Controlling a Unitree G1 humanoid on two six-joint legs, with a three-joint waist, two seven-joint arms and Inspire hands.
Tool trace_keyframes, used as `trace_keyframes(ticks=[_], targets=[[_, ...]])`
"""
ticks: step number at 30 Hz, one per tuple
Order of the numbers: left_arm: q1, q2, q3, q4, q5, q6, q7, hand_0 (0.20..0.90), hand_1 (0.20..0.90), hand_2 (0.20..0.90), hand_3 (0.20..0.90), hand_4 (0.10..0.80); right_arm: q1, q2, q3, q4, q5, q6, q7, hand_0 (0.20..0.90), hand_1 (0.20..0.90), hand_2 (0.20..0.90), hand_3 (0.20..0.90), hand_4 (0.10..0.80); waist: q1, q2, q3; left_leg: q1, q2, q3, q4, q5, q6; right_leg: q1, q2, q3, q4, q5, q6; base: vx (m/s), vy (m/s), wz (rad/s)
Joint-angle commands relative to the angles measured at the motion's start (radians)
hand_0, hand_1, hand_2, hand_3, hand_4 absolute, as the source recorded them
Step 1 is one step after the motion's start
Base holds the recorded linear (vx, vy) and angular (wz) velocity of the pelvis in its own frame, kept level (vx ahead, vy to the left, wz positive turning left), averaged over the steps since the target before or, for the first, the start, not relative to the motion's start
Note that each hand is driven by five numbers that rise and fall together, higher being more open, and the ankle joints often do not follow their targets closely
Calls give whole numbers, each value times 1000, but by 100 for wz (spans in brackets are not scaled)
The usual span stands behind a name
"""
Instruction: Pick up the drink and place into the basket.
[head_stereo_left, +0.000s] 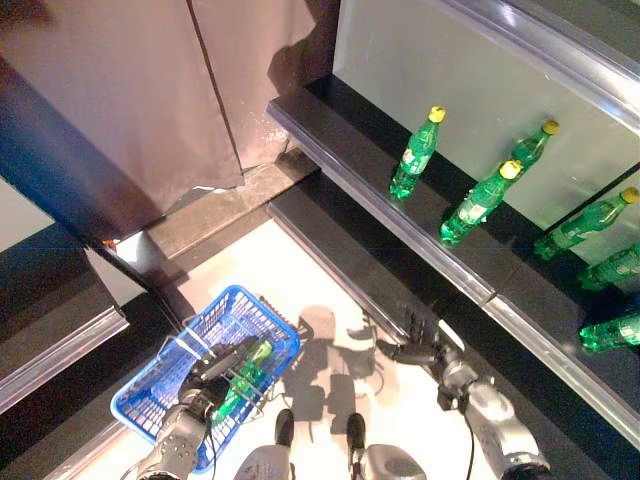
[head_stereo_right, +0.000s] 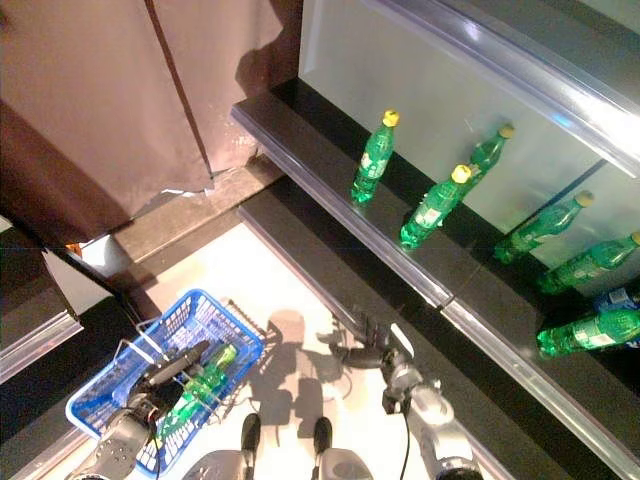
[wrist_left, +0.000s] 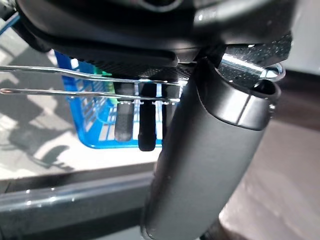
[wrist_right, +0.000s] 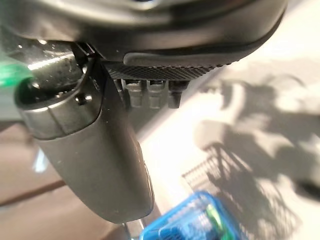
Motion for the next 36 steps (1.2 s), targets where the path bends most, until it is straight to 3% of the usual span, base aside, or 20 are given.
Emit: trace_keyframes(ticks=[1, 11, 19, 36], targets=[[-77, -29, 21, -62, -88, -228, -255, 300, 300, 300, 200, 100, 27, -48, -6, 102, 149, -95, 43, 900, 900, 900, 900, 800, -12, 79, -277, 31, -15, 48, 61, -164, -20, -54, 17, 25, -3, -4, 28, 2, 23, -21], [-60, -45, 27, 82, -216, -255, -312, 300, 300, 300, 200, 100, -55, -31, -67, 504, 189, -160, -47, 900, 900, 900, 900, 800, 17, 88, -303, 30, -10, 58, 60, -170, -23, -50, 28, 22, -3, -12, 8, 3, 16, -13], [-44, -59, 53, 169, -291, -241, -390, 300, 300, 300, 200, 100, -82, -26, -119, 692, 180, -154, -55, 900, 900, 900, 900, 800, 27, 96, -316, 24, -14, 49, 72, -178, -18, -47, 36, 36, -3, -15, -5, 6, 2, -1], [-11, -58, 132, 190, -317, -246, -439, 300, 300, 300, 200, 100, -49, -46, -220, 788, 163, -123, -90, 900, 900, 900, 900, 800, 31, 105, -319, 17, -21, 27, 79, -192, -13, -48, 47, 46, -3, -25, -14, 21, -1, -4]])
